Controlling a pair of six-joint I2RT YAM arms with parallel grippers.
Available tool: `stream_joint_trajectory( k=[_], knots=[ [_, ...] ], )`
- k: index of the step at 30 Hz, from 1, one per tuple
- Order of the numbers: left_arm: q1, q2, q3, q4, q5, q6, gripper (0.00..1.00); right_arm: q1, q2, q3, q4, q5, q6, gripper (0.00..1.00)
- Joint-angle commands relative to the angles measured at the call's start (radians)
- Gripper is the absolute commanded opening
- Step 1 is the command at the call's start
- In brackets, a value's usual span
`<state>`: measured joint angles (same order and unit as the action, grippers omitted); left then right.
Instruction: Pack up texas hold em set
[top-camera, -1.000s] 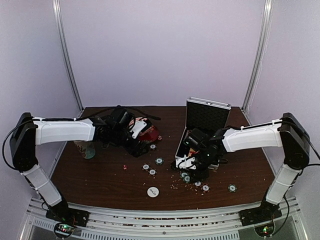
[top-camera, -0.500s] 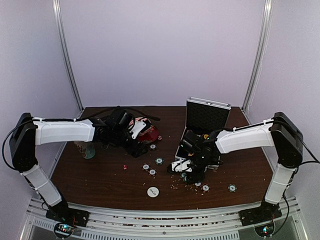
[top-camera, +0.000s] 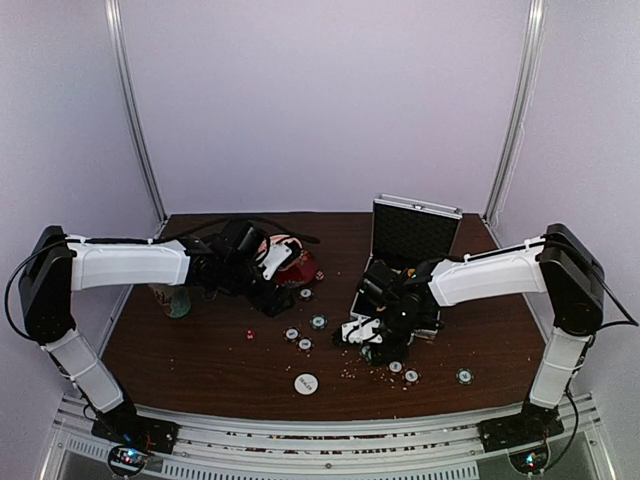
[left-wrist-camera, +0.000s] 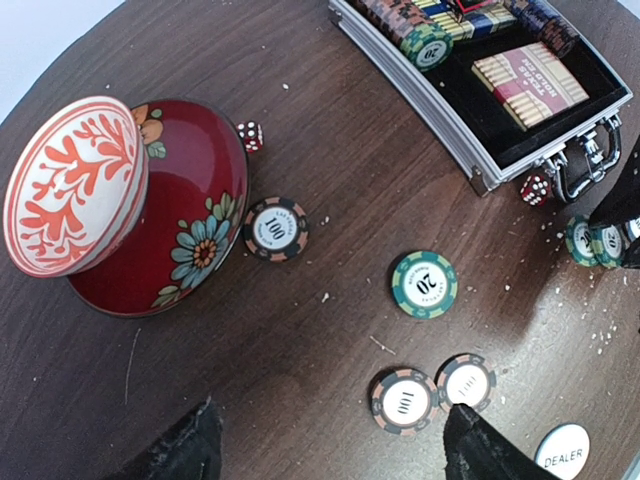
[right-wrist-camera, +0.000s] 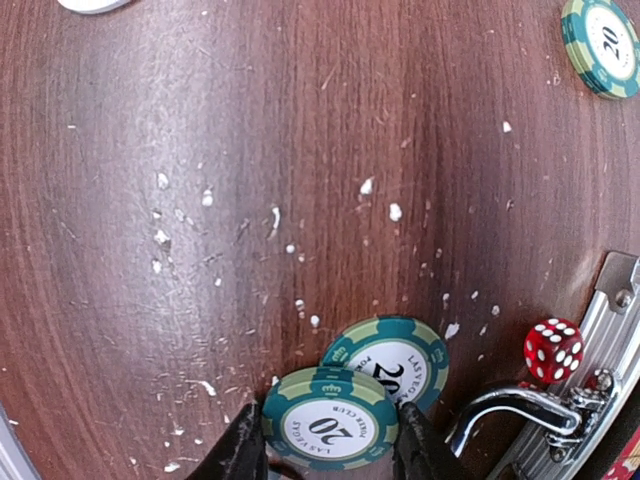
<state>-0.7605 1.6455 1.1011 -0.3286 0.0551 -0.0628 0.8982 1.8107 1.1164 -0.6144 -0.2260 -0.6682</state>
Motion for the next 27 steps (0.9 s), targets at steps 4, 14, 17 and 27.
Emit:
stream_joint_trajectory(
  k=[4,14,17,27],
  knots=[
    [-0.002,-0.013,-0.012,0.059,-0.015,-0.004,0.78,0.007,-0.095,0.084,-0.127,-0.02,0.048,0.39],
    [-0.002,-0.005,-0.012,0.08,-0.007,-0.034,0.78,-0.056,-0.307,-0.047,-0.327,0.017,0.021,0.4],
    [-0.002,0.005,-0.007,0.084,-0.01,-0.043,0.78,-0.13,-0.38,-0.133,-0.382,0.05,-0.023,0.4],
    [-0.002,0.038,0.013,0.099,0.006,-0.055,0.78,-0.291,-0.524,-0.297,-0.502,0.118,-0.159,0.41]
  ],
)
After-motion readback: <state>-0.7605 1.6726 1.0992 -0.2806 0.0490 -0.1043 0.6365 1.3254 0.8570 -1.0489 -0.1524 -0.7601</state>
